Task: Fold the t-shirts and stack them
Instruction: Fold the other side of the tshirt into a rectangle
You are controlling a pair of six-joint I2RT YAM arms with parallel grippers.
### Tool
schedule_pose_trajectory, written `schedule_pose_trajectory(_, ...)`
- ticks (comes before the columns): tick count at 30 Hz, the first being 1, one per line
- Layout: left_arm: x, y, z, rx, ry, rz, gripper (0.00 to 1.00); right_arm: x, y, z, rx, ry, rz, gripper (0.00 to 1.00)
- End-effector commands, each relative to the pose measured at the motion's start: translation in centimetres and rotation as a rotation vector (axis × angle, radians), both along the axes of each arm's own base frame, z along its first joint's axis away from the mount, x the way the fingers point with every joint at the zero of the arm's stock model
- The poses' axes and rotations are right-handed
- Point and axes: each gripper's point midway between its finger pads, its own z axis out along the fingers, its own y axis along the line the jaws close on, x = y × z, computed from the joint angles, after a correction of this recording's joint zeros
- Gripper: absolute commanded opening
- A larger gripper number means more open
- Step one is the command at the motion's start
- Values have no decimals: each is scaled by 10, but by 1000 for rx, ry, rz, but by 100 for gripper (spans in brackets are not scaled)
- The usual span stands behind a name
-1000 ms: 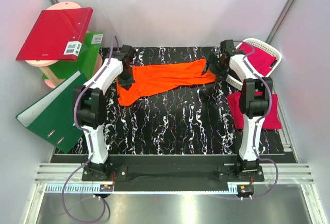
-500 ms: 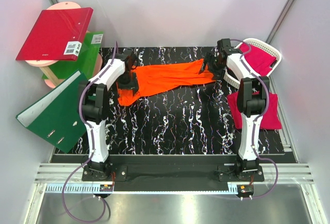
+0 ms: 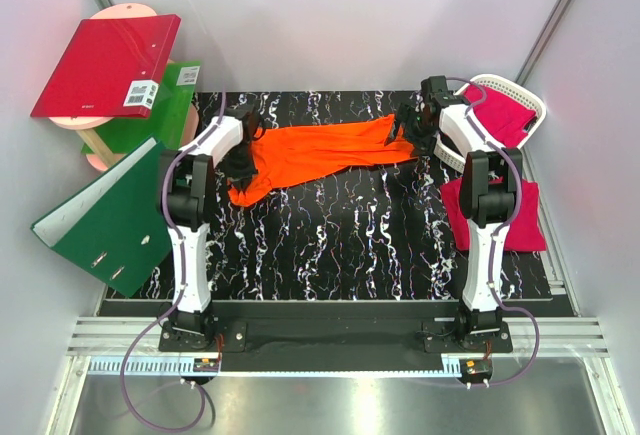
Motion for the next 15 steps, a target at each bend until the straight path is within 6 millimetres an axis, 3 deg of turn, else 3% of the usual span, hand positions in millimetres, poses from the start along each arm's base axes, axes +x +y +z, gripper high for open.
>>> schedule_pose_trajectory(1,6,3,8,10,-29,11,0,2,5,31,20,-71,31,92)
schedule_pose_trajectory(9,-24,33,28,62,-39,74,0,-3,1,23,2,-52,18,91)
schedule_pose_trajectory(15,-51,54,25,100,-3,108,0,-6,1,19,1,-38,10,92)
